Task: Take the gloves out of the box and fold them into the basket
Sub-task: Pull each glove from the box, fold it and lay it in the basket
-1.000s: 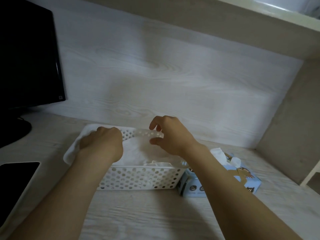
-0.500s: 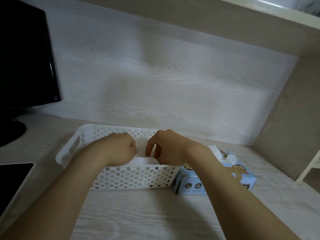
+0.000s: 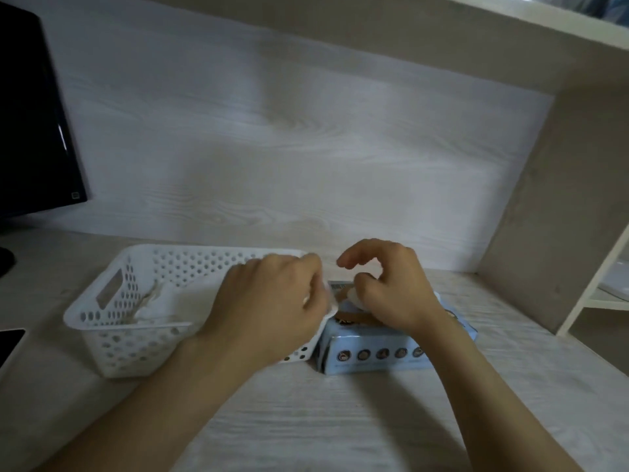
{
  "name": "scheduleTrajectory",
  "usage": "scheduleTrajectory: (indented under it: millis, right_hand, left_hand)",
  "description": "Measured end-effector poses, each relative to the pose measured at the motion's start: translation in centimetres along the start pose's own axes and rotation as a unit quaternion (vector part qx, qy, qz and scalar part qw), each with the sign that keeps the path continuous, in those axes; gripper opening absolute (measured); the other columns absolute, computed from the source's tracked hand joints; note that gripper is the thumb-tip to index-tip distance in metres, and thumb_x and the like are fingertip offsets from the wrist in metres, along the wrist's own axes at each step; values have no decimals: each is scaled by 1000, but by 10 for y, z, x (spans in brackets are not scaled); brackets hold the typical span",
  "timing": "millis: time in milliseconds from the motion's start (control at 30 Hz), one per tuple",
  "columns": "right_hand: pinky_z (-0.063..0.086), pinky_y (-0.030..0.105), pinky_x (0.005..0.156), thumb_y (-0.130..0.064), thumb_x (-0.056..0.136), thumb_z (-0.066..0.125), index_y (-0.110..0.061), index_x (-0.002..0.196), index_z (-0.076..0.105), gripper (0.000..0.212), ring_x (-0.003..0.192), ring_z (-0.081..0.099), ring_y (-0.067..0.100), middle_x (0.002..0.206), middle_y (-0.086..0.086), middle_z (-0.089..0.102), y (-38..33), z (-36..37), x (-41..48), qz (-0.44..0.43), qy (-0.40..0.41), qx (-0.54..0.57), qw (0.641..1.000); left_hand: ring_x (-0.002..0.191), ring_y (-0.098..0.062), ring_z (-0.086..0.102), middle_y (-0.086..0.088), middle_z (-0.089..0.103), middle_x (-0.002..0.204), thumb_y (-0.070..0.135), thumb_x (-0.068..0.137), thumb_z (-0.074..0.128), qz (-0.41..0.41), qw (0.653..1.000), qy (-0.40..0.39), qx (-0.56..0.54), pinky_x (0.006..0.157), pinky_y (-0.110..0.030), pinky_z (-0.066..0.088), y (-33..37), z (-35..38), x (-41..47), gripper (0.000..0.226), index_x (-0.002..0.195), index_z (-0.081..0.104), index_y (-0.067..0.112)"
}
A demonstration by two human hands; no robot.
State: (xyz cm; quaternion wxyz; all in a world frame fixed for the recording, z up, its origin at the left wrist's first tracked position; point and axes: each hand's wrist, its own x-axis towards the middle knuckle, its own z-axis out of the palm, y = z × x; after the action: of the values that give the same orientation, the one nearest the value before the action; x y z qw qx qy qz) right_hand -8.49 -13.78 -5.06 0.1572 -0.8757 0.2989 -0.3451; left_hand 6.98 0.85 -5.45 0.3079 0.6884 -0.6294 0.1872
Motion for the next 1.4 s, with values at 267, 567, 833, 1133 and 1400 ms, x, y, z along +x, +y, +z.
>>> scheduleTrajectory:
  millis: [267,567,833,1133,1400]
  right_hand:
    - [56,43,84,-38,69,56,-29,103,76,40,94,64,13,100,-8,69,36,-9,-24,64,20,-46,997]
    - [54,35,81,-48,73,56,-35,101,76,37,93,62,9,99,-10,69,47,1,-22,70,30,-37,996]
    - [39,7,72,-16,92,69,-28,105,76,19,84,62,10,99,-1,69,54,18,-14,48,140,-30,989]
    - [44,11,81,-16,101,66,-32,99,69,17,98,59,0,111,-5,65,50,16,-16,18,222,26,975]
    - [52,19,70,-15,106,59,-22,105,69,12,86,67,7,95,-15,72,34,12,-15,29,291,137,946]
  left_hand:
    - [48,-13,53,9,56,66,40,92,64,94,991,63,72,47,-25,25,22,45,-11,18,85,64,24]
    - [46,-11,41,12,55,64,22,85,64,115,991,50,37,44,-22,23,14,43,-10,6,81,61,25]
    - [47,-12,35,14,42,65,23,82,55,141,987,61,50,47,-24,22,12,43,-8,13,84,68,24]
    - [67,-18,54,-2,53,102,41,80,76,127,980,-24,151,47,-29,32,10,54,-12,20,89,76,24]
    - [64,-21,57,7,63,76,32,79,86,182,975,8,129,57,-35,42,9,64,-5,23,83,65,23]
